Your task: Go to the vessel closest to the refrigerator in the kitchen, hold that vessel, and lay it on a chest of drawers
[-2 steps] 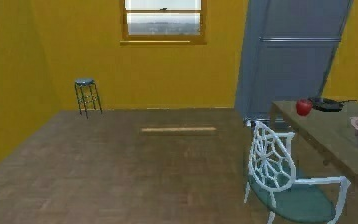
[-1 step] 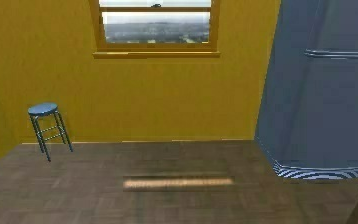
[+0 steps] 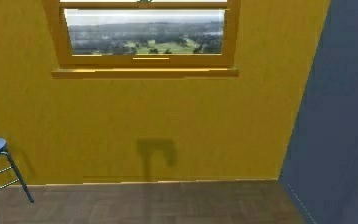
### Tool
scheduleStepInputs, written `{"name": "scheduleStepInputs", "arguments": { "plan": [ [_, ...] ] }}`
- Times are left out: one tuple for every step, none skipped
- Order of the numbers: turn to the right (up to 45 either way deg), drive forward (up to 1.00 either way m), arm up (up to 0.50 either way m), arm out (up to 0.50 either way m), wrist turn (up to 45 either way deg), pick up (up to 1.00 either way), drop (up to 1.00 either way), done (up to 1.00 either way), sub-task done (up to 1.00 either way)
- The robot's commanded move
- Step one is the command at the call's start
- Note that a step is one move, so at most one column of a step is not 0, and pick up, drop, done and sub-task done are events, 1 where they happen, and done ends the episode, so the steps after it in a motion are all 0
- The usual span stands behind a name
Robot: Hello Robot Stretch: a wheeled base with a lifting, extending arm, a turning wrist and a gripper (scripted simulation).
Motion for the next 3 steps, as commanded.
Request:
{"name": "scheduleStepInputs", "arguments": {
  "plan": [
    [45.0, 0.00, 0.00, 0.00, 0.0, 0.00, 0.00, 0.00, 0.00],
    [6.0, 0.00, 0.00, 0.00, 0.0, 0.00, 0.00, 0.00, 0.00],
    [0.0, 0.50, 0.00, 0.00, 0.0, 0.00, 0.00, 0.00, 0.00]
  ]
}}
